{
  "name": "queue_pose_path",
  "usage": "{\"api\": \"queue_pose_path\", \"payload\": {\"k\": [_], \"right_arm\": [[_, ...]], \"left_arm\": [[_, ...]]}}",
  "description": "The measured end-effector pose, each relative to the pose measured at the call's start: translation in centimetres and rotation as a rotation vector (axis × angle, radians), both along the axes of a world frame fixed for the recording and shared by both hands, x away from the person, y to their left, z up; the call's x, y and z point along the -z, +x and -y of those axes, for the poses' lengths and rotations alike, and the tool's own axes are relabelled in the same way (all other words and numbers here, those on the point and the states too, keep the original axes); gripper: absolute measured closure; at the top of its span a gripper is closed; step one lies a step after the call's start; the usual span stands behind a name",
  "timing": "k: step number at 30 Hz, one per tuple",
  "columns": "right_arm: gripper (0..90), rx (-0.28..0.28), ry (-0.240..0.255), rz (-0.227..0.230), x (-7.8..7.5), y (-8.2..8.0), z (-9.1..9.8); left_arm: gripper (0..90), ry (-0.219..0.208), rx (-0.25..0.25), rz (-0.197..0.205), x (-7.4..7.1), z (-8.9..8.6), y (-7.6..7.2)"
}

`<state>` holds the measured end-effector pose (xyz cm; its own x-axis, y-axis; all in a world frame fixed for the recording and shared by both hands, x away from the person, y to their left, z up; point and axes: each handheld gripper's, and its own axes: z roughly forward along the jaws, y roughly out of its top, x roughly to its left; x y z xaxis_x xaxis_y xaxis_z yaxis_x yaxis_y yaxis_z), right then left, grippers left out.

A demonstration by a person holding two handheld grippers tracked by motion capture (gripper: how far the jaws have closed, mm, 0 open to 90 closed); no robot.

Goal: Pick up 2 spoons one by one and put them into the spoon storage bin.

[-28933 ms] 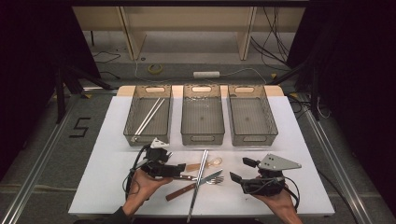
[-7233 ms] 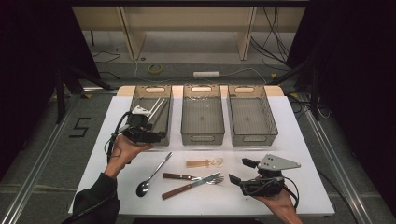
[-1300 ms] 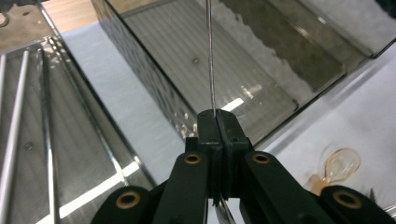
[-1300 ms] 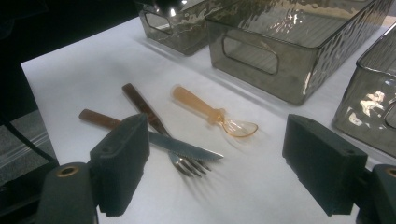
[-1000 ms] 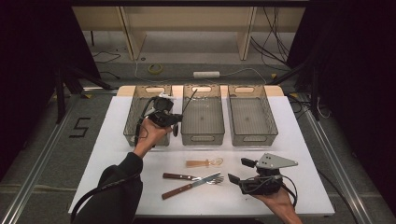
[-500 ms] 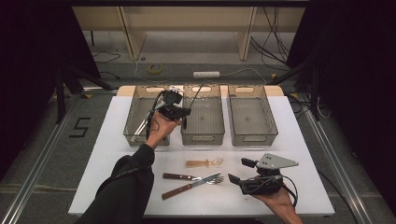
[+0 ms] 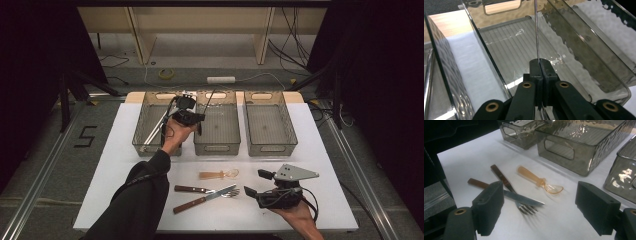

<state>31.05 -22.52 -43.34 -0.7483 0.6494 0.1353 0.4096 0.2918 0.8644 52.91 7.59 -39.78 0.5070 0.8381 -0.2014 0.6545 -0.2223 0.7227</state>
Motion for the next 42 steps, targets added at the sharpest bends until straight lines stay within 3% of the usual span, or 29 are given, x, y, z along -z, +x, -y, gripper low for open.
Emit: {"api": "queue_pose_path", "payload": {"k": [19, 23, 25, 28, 30, 33, 36, 39, 40, 42], "right_arm": [[24.0, -0.001, 0.001, 0.002, 0.0, -0.1, 0.1], [24.0, 0.0, 0.004, 0.001, 0.0, 0.0, 0.1], [24.0, -0.001, 0.001, 0.001, 0.0, -0.1, 0.0], [24.0, 0.0, 0.002, 0.001, 0.0, 0.0, 0.1], [24.0, 0.001, 0.005, 0.004, 0.0, 0.0, 0.1], [24.0, 0.003, 0.004, 0.001, 0.0, -0.1, 0.1], [24.0, 0.002, 0.002, 0.0, 0.0, -0.1, 0.1], [24.0, 0.002, 0.002, 0.001, 0.0, -0.1, 0.0], [24.0, 0.002, -0.001, 0.0, 0.0, 0.0, 0.0], [24.0, 0.003, 0.002, -0.002, 0.0, 0.0, 0.0]], "left_arm": [[87.3, 0.018, -0.029, -0.043, 1.8, 0.5, 0.7], [79.2, 0.008, -0.012, -0.048, 1.7, 0.5, 0.4], [76.7, 0.0, 0.004, -0.046, 1.4, 0.5, 0.1], [66.1, 0.011, 0.05, -0.053, 1.0, 0.6, -0.5], [58.8, 0.019, 0.079, -0.035, 0.5, 0.5, -1.4], [52.9, -0.004, 0.123, -0.033, 0.0, 0.2, -2.8], [45.0, 0.007, 0.184, -0.001, -0.4, 0.0, -4.7], [42.3, -0.005, 0.225, 0.013, -0.4, -0.3, -6.1], [41.5, -0.002, 0.241, 0.014, -0.2, -0.3, -6.6], [38.1, 0.048, 0.266, 0.017, -0.1, -0.1, -7.0]]}}
